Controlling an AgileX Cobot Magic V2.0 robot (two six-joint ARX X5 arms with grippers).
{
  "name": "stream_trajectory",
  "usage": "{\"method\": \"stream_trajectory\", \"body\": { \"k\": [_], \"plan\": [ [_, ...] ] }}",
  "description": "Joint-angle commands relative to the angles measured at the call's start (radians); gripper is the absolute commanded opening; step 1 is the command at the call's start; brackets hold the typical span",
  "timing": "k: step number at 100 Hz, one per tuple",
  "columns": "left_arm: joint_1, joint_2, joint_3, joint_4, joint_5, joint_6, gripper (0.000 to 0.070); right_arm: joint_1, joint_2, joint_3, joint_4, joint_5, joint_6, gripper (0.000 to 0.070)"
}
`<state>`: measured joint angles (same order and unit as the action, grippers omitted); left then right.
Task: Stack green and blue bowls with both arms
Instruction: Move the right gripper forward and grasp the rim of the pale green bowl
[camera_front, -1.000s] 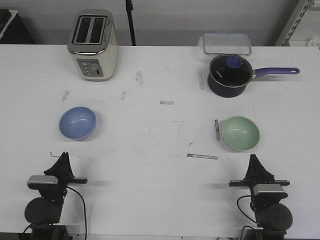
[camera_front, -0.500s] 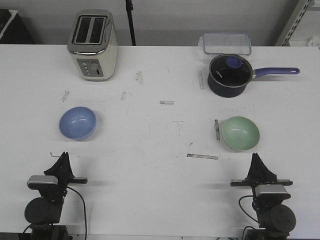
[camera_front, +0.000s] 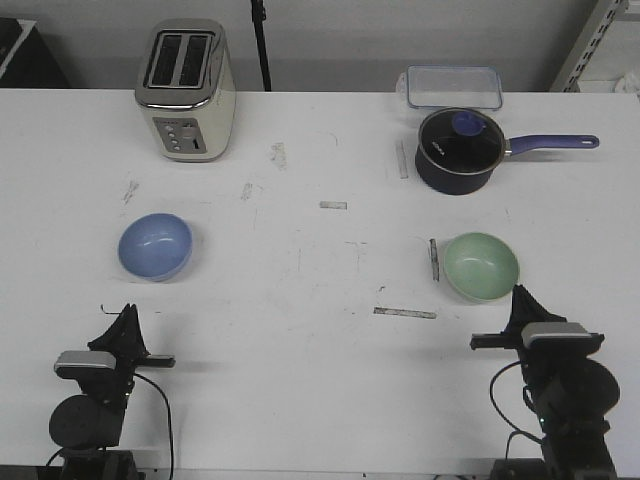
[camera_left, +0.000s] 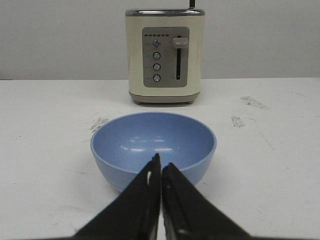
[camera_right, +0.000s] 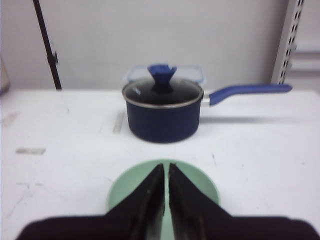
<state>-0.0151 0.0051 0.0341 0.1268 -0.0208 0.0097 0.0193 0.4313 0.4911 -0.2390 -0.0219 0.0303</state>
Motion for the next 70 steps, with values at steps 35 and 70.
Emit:
{"method": "stream_trajectory", "body": {
  "k": [35,70],
  "plan": [
    [0.002,-0.002,-0.023,0.016,0.002,0.005,0.0003,-0.002,0.436,0.370,-0.286,0.003,-0.005,0.0008],
    [0.002,-0.002,-0.023,0.016,0.002,0.005,0.0003,-0.083,0.725,0.670,-0.507,-0.032,0.093,0.0009]
  ]
}}
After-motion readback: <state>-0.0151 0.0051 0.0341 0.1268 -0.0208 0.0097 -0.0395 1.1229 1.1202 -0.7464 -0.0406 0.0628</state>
